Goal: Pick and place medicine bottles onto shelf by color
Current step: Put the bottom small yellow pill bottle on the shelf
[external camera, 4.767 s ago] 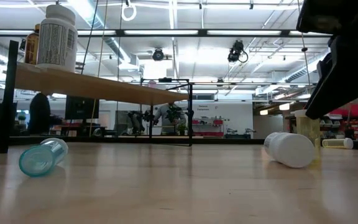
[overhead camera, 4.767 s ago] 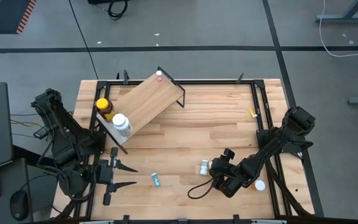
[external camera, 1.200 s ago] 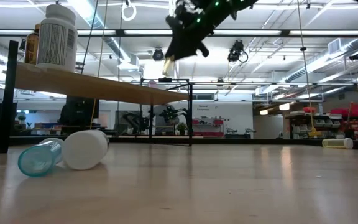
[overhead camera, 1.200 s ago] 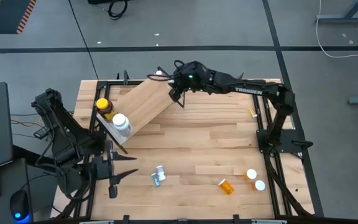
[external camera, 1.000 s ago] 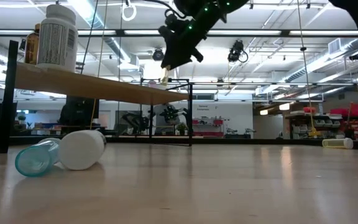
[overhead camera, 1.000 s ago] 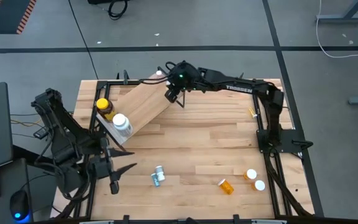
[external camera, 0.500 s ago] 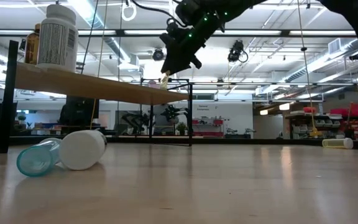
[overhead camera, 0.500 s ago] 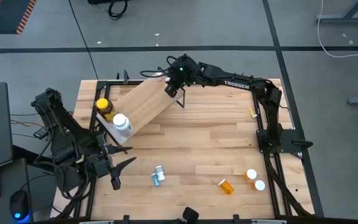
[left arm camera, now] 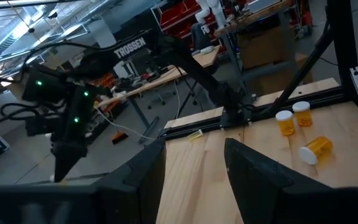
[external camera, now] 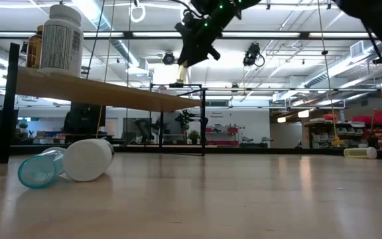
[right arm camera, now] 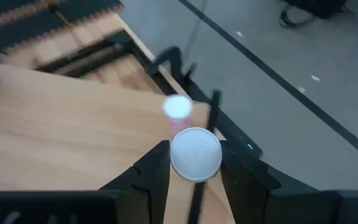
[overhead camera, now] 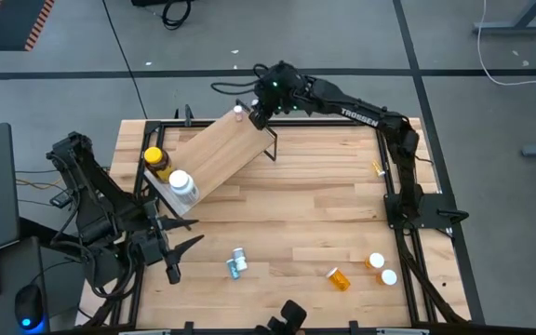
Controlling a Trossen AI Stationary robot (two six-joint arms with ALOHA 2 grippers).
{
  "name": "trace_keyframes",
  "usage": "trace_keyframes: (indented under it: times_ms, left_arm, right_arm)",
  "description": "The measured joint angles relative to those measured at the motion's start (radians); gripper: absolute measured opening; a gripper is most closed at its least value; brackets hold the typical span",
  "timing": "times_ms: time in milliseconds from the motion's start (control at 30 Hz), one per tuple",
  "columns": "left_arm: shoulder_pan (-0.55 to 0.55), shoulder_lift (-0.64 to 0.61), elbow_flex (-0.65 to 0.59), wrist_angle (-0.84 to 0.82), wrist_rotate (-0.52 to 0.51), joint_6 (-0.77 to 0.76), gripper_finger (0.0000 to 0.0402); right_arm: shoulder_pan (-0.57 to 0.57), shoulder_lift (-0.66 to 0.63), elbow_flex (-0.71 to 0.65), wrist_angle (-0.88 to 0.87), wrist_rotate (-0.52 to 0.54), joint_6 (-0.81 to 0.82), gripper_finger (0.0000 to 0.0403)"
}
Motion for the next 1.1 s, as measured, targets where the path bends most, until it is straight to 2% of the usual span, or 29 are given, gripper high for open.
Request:
trace_keyframes:
  times_ms: [200,267,467,900,1100]
  left_arm:
    - [-0.002,0.0,0.0,-0.001,0.0,-0.022,0.0172]
    - [-0.011,0.0,0.0,-0.001,0.0,-0.025,0.0172]
    - [-0.03,0.0,0.0,-0.003,0.0,-0.018,0.0172]
    - [-0.031,0.0,0.0,-0.002,0.0,-0.019,0.0172]
    - [-0.031,0.0,0.0,-0.002,0.0,-0.019,0.0172]
  right_arm:
    - [0.024,0.149,0.235,-0.148,0.012,-0.002,0.014]
    - [0.026,0.184,0.274,-0.221,0.01,-0.004,0.014]
    - [0.027,0.194,0.234,-0.268,-0.017,0.004,0.014]
    - [0.053,0.222,0.234,-0.209,-0.011,0.013,0.014]
    - [0.054,0.222,0.233,-0.205,-0.01,0.029,0.016]
